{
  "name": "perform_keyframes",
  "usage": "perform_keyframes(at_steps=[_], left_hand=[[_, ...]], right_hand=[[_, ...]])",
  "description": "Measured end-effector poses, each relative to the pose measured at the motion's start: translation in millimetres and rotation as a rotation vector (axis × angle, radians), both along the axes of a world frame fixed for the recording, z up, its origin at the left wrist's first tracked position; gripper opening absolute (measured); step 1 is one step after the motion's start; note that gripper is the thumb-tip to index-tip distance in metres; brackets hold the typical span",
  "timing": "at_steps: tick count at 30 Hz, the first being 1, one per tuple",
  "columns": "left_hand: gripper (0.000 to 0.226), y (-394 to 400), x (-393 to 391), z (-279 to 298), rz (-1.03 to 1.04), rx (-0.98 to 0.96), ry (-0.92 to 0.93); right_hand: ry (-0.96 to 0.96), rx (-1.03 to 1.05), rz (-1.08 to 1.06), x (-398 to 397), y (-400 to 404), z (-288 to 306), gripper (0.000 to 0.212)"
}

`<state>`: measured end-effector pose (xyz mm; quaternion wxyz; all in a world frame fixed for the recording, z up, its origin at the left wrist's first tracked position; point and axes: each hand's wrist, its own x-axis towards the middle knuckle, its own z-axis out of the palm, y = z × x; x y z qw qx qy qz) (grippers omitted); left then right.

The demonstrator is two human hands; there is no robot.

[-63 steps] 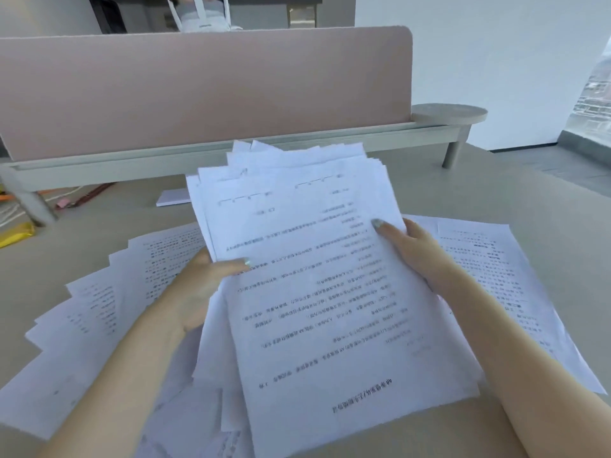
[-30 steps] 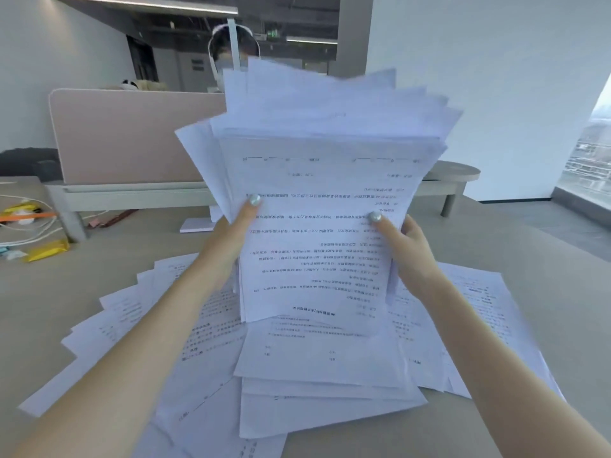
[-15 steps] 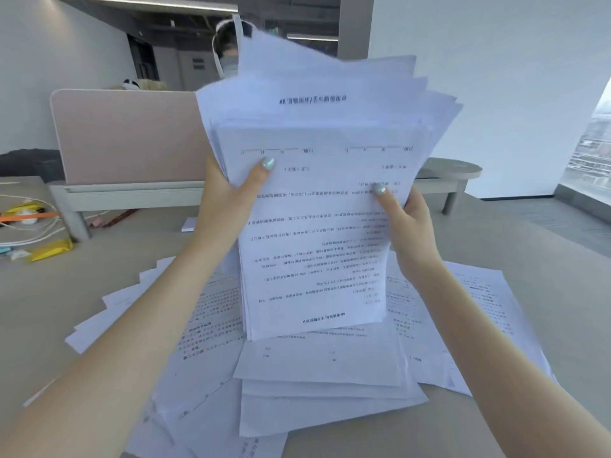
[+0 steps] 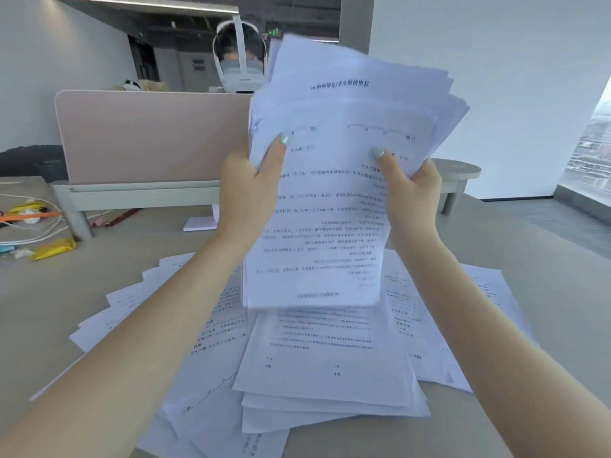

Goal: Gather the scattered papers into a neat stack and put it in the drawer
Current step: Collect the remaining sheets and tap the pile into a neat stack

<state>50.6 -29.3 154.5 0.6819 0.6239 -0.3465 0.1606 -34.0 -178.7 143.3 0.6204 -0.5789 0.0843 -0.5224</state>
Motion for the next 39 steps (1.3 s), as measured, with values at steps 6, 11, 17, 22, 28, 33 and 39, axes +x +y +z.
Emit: perform_keyframes(at_steps=[6,11,17,22,28,33,39], left_hand=[[0.013,4.0,-5.7,12.4,-0.047,-0.178,0.052],[0.015,5.5,15.3,-48.6,-0.05,-0.023,0.247],[0.007,1.7,10.4,-75.9,-0.103,0.086,0.373],[0.007,-0.5,15.7,-50.3,-0.122,-0.065,0.357],[0.008,5.1,12.1,-88.6,-0.145,0.177,0.411],[0.009,6.5,12.5,-93.7,-0.037,0.293,0.438],[0.014,7.9,12.1,-106.5,-0.055,0.422,0.526]], right_hand=[[-0.01,-0.057,0.067,-6.8,-4.5,10.7,0.008],[0.215,0.019,0.094,0.1,-21.2,-31.3,0.03],[0.302,-0.027,0.165,5.5,-23.5,-54.5,0.031],[0.169,-0.058,0.111,0.3,-22.4,-36.1,0.013],[0.382,0.024,0.2,-1.2,-31.0,-79.3,0.025],[0.532,-0.053,0.125,-6.1,-31.2,-88.2,0.016],[0.912,-0.114,0.101,-30.5,-51.3,-90.1,0.024]])
